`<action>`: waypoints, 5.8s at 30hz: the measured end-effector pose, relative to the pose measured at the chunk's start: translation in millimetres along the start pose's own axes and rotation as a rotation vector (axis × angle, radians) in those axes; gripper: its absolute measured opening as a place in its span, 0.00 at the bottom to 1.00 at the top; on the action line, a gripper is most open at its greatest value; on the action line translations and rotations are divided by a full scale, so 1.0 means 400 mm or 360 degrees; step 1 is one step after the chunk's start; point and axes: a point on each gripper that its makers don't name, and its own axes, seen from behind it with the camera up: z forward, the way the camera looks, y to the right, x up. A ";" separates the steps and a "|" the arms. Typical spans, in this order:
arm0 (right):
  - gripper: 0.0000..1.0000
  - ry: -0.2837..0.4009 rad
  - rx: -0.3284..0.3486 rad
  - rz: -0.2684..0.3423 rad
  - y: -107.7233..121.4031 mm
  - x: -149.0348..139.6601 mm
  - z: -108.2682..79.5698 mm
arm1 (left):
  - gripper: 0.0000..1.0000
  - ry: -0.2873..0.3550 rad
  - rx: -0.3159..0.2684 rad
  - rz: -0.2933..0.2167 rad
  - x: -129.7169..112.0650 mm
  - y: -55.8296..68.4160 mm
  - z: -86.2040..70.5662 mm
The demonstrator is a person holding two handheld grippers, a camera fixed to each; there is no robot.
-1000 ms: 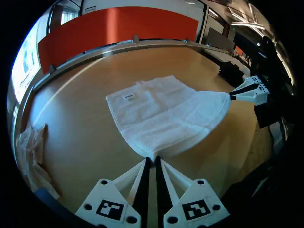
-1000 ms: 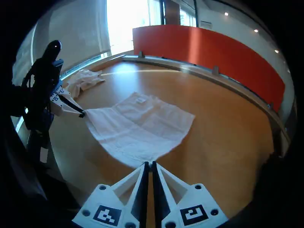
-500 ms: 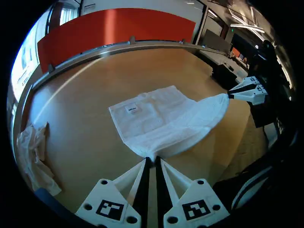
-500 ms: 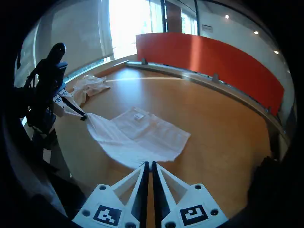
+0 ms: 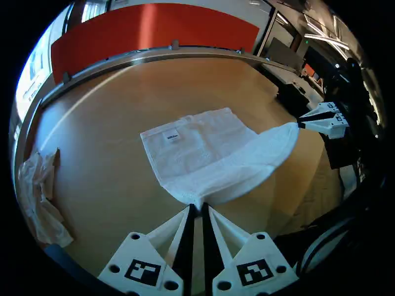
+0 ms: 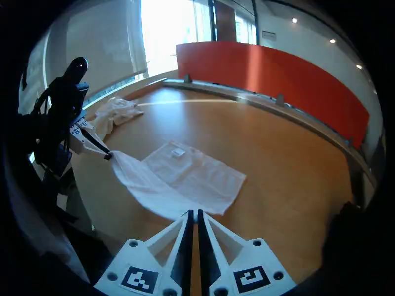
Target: Fold towel
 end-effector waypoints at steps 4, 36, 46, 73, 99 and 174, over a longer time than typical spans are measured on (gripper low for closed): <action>0.06 0.0001 0.0001 -0.0012 0.014 0.009 0.018 | 0.11 0.0027 -0.0002 -0.0036 0.021 -0.009 0.011; 0.06 -0.0072 -0.0048 -0.0013 0.203 0.066 0.257 | 0.11 -0.0035 0.0035 -0.0130 0.149 -0.161 0.209; 0.06 -0.0101 -0.0073 0.0023 0.230 0.051 0.303 | 0.14 -0.0043 0.0059 -0.0098 0.157 -0.190 0.255; 0.45 -0.0096 -0.0226 0.0096 0.297 0.046 0.376 | 0.84 0.0022 0.0236 -0.0068 0.205 -0.291 0.315; 0.77 -0.0105 -0.0226 0.0106 0.234 -0.021 0.309 | 0.93 0.0063 0.0315 -0.0158 0.115 -0.291 0.242; 0.04 -0.0295 -0.0060 -0.0218 0.190 -0.152 0.320 | 0.94 0.0086 0.0489 -0.0394 -0.135 -0.269 0.065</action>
